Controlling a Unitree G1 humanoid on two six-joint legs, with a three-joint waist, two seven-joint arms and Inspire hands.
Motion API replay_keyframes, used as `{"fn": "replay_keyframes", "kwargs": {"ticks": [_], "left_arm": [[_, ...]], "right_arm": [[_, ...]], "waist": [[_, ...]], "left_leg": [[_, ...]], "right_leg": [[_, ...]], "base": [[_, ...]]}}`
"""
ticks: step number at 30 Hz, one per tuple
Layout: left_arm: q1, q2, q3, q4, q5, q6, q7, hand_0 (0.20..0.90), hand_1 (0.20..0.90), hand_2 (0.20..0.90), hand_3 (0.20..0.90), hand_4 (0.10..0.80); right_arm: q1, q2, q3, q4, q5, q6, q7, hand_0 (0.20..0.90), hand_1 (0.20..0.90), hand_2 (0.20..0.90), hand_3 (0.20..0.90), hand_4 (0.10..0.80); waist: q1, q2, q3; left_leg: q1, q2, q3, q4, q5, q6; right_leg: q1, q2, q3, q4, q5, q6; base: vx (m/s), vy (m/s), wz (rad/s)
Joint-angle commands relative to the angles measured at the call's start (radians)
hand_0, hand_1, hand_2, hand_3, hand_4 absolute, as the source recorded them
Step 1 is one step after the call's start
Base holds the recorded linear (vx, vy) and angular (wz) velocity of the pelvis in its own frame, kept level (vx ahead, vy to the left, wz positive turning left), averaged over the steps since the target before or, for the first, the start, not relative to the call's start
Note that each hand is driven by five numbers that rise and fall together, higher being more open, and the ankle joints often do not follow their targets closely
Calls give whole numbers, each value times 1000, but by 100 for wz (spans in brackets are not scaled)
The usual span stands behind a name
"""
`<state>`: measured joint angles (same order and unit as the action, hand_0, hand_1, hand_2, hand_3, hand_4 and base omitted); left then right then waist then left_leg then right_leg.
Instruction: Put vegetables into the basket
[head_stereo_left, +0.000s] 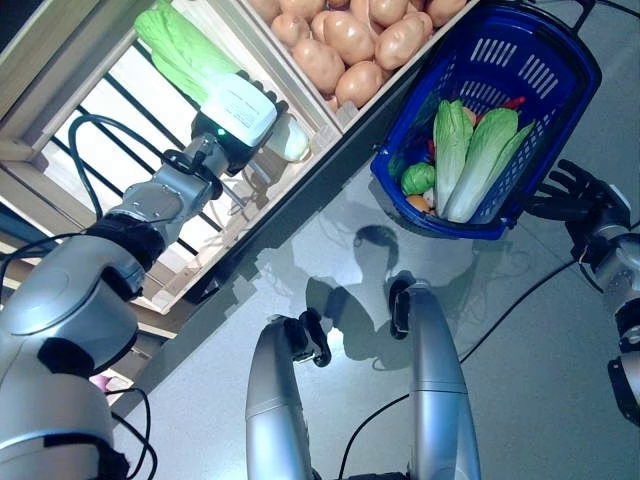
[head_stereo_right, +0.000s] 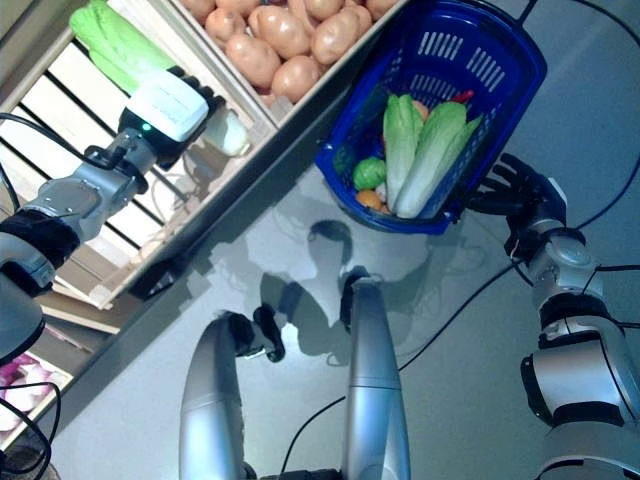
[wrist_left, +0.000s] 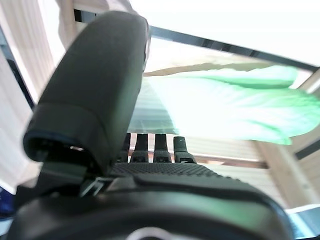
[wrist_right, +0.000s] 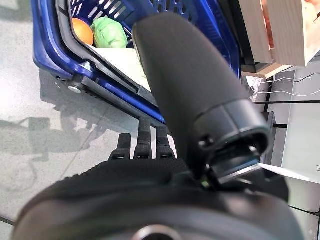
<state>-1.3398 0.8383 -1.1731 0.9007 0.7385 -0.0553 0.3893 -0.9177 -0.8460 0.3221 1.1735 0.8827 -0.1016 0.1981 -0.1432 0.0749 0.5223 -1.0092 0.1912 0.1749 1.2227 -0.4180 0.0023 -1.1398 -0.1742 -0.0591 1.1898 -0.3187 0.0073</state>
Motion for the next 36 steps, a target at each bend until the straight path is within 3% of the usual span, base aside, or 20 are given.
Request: {"fn": "replay_keyframes", "kwargs": {"ticks": [1,6,9,12,17,18,19,20,25,36], "left_arm": [[-142,54,-32,-10,50,2,85,900,900,900,900,800],[-165,63,-42,-58,60,-58,171,900,900,900,900,800],[-173,64,-48,-66,34,-56,95,900,900,900,900,800],[-166,58,-46,-48,13,-35,15,900,900,900,900,800],[-155,46,-27,-29,-44,87,-145,900,900,900,900,800],[-154,46,-26,-25,-53,102,-155,578,578,578,578,585],[-147,42,-20,-13,-69,129,-161,465,465,465,465,510],[-138,36,-10,-1,-96,153,-166,300,300,300,300,400],[-106,20,62,74,-123,169,-124,300,300,300,300,400],[-62,56,102,81,-124,107,-102,300,300,300,300,400]], "right_arm": [[-65,-18,-1,-15,53,-79,30,900,900,900,900,800],[-36,-22,-13,-29,55,-90,40,900,900,900,900,800],[-28,-28,-21,-29,54,-95,46,900,900,900,900,800],[-45,-25,-19,-16,50,-96,49,900,900,900,900,800],[-67,-28,-13,-27,51,-79,43,900,900,900,900,800],[-68,-29,-13,-26,53,-79,44,900,900,900,900,800],[-71,-28,-12,-24,56,-79,44,900,900,900,900,800],[-70,-26,-13,-26,60,-78,43,900,900,900,900,800],[-63,-24,-26,-27,69,-81,55,900,900,900,900,800],[-37,-1,-29,-64,63,-91,91,900,900,900,900,800]], "waist": [[-21,-13,-2],[-25,-12,-2],[-26,-10,-2],[-27,-8,-2],[-28,-9,-2],[-28,-10,-2],[-28,-11,-2],[-28,-12,-2],[-24,-15,-2],[-15,-22,-2]], "left_leg": [[-9,-3,-3,-46,-11,6],[-20,-3,0,-43,-11,8],[-25,-4,0,-38,-11,9],[-35,-3,1,-30,-10,9],[-52,-7,1,-28,-7,12],[-53,-7,1,-28,-7,12],[-54,-7,1,-30,-6,12],[-53,-9,1,-33,-5,12],[-40,-11,3,-42,0,13],[115,-2,21,-122,10,-2]], "right_leg": [[84,-32,10,-92,58,42],[73,-23,16,-87,56,39],[67,-22,17,-83,55,37],[57,-22,19,-78,58,37],[39,-19,21,-76,62,37],[37,-18,21,-75,62,37],[37,-16,21,-76,62,37],[39,-15,22,-78,62,38],[55,-16,16,-85,62,35],[206,-18,-7,-156,57,36]], "base": [[0,0,0],[0,0,0],[0,0,0],[0,0,0],[0,0,0],[0,0,0],[0,0,0],[0,0,0],[0,0,0],[8,11,0]]}}
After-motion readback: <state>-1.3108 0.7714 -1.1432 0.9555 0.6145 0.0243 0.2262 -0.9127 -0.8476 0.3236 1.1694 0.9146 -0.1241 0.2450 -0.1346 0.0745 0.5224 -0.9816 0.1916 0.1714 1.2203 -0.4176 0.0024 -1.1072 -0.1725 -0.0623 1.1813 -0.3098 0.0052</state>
